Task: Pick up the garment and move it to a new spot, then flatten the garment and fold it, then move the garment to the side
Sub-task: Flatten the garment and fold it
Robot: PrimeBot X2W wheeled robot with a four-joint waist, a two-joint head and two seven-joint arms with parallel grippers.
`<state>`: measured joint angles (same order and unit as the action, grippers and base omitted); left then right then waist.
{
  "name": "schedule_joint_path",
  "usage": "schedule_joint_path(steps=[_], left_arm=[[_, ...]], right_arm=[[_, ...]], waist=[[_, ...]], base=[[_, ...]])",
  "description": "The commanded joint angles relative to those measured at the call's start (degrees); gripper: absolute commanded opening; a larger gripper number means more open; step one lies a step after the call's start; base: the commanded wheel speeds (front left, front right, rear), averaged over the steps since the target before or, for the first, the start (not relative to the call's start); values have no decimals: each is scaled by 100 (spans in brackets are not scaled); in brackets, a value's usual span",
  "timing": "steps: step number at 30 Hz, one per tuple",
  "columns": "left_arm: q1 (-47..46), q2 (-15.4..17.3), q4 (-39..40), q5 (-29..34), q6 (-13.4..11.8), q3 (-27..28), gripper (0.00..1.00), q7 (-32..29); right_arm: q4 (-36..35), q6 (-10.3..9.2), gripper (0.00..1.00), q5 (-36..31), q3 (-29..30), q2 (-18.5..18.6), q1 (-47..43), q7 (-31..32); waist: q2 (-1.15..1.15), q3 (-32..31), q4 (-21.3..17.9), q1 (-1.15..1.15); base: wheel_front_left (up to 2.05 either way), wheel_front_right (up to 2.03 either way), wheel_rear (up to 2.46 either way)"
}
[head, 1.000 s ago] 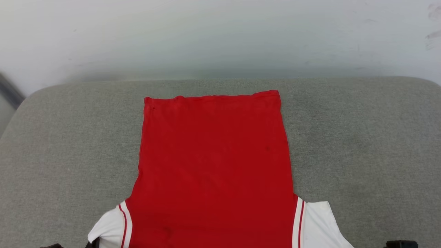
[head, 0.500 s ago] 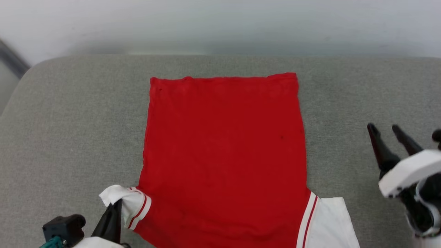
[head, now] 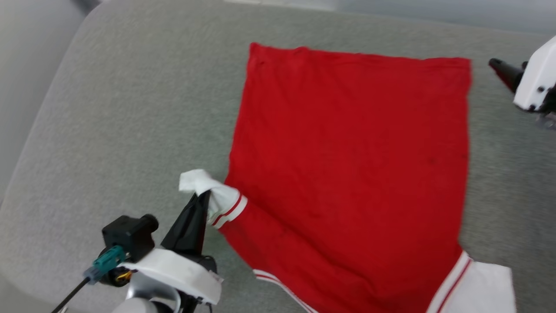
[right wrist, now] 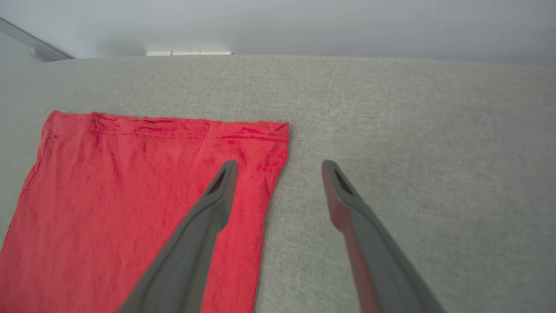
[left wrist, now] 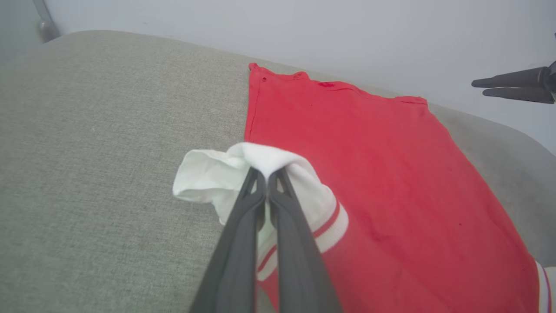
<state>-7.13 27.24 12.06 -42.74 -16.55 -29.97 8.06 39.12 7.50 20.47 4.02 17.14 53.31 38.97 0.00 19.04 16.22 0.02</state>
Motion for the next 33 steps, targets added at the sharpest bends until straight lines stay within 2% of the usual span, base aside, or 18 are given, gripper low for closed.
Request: schedule_joint_path(steps=[1, 6, 9, 13, 14, 15, 17, 21, 25, 30, 33], left_arm=[[-144, -63, -56, 37, 72, -53, 0, 31], [-524, -315, -365, 80, 350, -240, 0, 147], [-616, -415, -535, 41, 456, -296, 0, 223], [-640, -499, -734, -10, 543, -294, 0, 305], [-646, -510, -760, -17, 559, -290, 0, 326], [-657, -515, -791, -21, 583, -286, 0, 332], [-698, -514, -869, -26, 630, -298, 0, 341], [-725, -446, -966, -31, 637, -262, 0, 340], [-525, -325, -1015, -87, 530, -174, 0, 313], [-302, -196, -980, -156, 390, -64, 0, 283], [-79, -61, -951, -238, 254, 57, 0, 253]], right_arm=[[199, -2, 100, -81, 18, 52, 155, 128], [908, -2, 100, -411, -3, 188, 695, 411], [1270, -2, 100, -515, 49, 167, 800, 448], [1937, -3, 100, -672, 140, 64, 640, 833], [2020, -4, 41, -694, 105, 30, 647, 888], [2113, -3, 0, -726, 81, 32, 637, 965], [2280, -3, 0, -758, -25, 36, 571, 1115], [2289, -1, 0, -673, -22, 35, 604, 856], [2223, -2, 0, -567, -80, 22, 691, 514], [1877, -2, 0, -417, -521, 127, 530, 238], [1431, -3, 0, -135, -904, 239, 132, 39]], waist=[[0, 396, 439, -2], [0, 678, 765, -2], [0, 777, 834, -2], [0, 801, 837, -2], [0, 804, 836, -2], [0, 797, 836, -2], [0, 734, 844, -2], [0, 510, 780, -2], [0, 125, 585, -2], [0, -267, 293, -2], [0, -534, 5, -2]], base=[[0, 0, 0], [0, 0, 0], [0, 0, 0], [0, 0, 0], [0, 0, 0], [0, 0, 0], [0, 0, 0], [0, 0, 0], [0, 0, 0], [0, 0, 0], [0, 0, 0]])
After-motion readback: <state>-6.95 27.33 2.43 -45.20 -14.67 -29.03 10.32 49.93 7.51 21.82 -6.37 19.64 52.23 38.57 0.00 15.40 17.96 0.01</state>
